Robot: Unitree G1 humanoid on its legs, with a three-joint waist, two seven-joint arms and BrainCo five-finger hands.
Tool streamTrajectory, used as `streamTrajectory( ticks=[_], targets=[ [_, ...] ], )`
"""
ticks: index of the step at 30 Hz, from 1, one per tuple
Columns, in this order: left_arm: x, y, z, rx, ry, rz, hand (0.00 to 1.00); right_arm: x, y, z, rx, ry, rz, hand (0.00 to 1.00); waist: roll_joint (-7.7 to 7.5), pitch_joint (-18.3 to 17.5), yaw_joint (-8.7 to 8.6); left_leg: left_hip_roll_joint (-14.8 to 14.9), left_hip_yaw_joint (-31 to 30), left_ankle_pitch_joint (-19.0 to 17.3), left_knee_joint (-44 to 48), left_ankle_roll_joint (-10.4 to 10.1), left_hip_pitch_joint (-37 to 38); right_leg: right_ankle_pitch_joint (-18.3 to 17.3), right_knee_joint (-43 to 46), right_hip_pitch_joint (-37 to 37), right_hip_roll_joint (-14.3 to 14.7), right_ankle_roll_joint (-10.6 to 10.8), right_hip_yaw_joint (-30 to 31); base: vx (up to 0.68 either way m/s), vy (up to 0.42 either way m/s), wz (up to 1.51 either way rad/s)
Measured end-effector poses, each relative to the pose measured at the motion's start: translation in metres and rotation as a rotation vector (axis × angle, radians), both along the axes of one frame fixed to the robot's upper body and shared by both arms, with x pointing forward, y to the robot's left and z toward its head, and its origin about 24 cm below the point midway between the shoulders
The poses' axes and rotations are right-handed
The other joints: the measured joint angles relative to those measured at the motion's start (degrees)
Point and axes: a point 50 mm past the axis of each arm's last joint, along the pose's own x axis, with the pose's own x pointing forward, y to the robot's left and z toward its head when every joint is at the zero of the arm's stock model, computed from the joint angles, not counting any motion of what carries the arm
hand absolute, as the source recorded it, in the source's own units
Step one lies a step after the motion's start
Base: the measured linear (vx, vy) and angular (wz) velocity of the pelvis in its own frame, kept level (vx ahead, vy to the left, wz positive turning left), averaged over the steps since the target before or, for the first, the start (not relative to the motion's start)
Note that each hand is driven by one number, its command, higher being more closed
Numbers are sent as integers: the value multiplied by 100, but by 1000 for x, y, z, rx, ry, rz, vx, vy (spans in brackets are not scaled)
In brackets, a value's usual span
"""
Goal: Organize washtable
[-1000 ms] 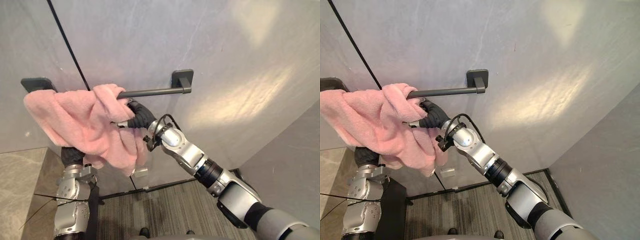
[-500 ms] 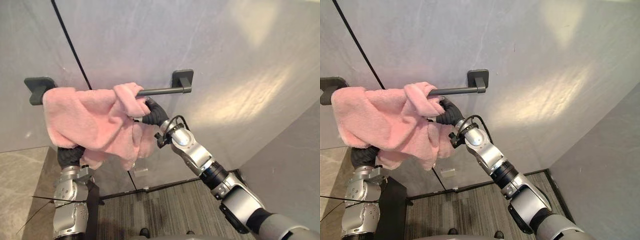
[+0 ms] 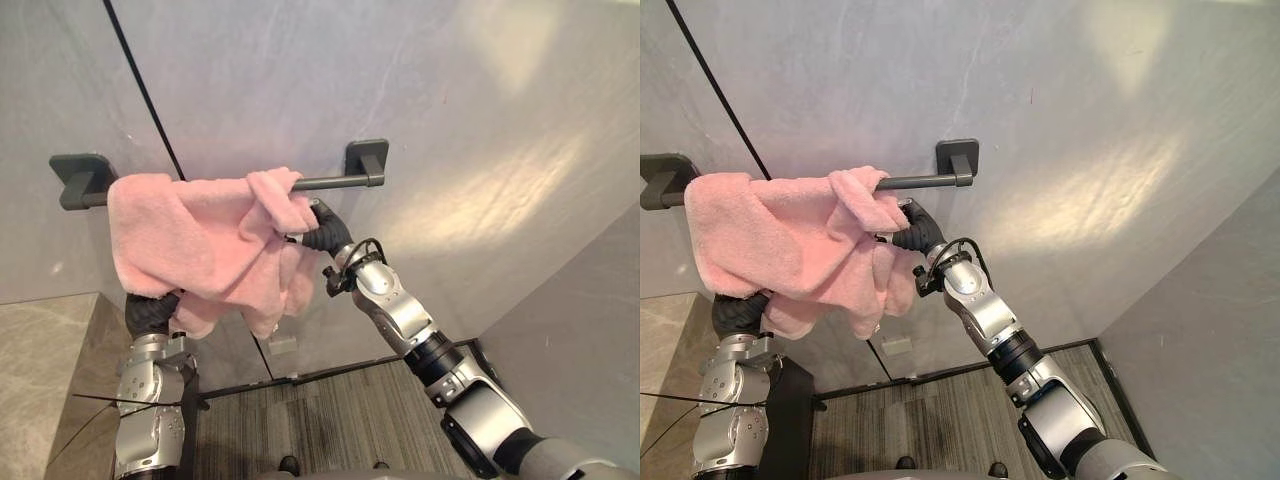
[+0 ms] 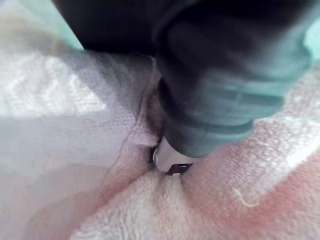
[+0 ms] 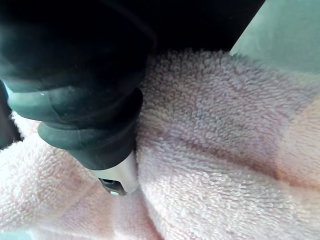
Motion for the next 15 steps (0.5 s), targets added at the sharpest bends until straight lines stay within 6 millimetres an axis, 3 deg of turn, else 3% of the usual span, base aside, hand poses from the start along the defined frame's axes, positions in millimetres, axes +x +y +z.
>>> streamTrajectory(
  ticks=[9,15],
  targets=[
    [6,1,7,6,-33,-6,100,10,-7,6,-14,-6,7,100,-25,24,13,36,-46,-6,1,-8,-30,33,-144,70,2,9,-64,-8,-3,2],
    [16,9,27,89,-73,-31,100,25,-9,22,-30,-21,16,100,-7,182,18,119,-70,27,0,-114,-89,41,-258,78,59,6,-130,-82,-24,2]
  ],
)
